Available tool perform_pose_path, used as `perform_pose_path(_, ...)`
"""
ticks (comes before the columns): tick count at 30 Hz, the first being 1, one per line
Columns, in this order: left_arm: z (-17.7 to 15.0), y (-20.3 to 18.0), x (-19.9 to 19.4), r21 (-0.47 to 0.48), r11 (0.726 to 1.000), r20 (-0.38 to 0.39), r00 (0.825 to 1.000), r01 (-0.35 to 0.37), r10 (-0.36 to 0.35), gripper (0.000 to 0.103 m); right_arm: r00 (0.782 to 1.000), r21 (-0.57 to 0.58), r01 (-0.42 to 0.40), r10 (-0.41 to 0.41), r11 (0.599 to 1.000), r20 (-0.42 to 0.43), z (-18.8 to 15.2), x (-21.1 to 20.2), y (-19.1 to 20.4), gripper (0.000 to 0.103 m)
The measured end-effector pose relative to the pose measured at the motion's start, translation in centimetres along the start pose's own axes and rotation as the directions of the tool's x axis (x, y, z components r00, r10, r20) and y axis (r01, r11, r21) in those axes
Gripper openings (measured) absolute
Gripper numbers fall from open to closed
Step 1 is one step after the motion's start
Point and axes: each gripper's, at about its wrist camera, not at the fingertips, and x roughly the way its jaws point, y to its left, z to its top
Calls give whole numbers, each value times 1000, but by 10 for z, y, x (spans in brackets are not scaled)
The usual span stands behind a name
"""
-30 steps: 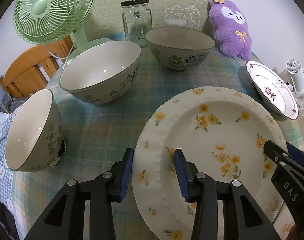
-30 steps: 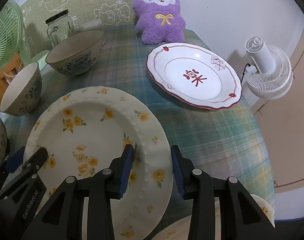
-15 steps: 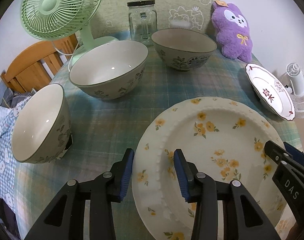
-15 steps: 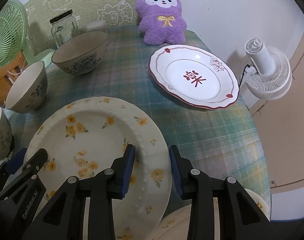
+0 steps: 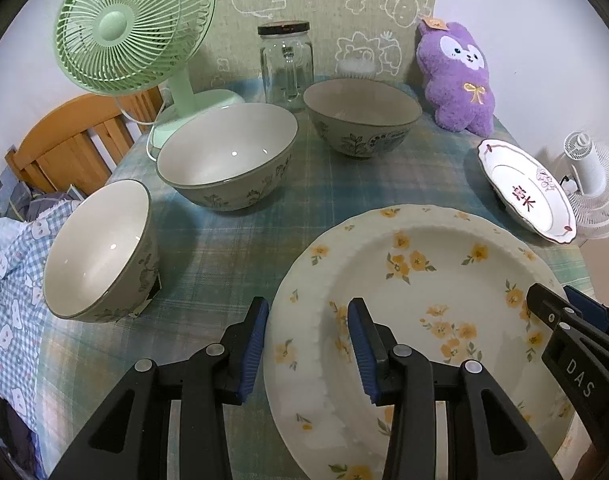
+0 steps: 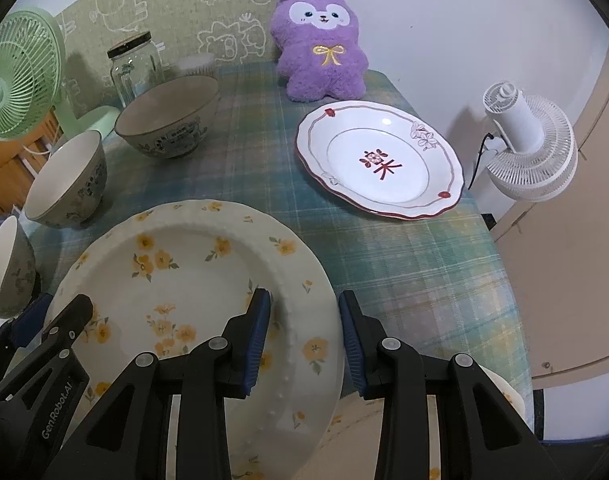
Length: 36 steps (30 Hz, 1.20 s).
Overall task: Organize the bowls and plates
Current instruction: 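Lift the beaded-rim plate with both grippers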
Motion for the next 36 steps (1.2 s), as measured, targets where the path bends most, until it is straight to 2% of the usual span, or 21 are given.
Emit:
perform_pose_path(21,-9,-22,-35,-4,1000,34,999,15,-15,41,999,6,-1,0,1000,51,-7,-37,-31,39)
perform_pose_path(36,-31,-64,-52,-4,1000,50,999,16,-16,41,999,-3,9,-9,1000,44,-24,-46,-76,39)
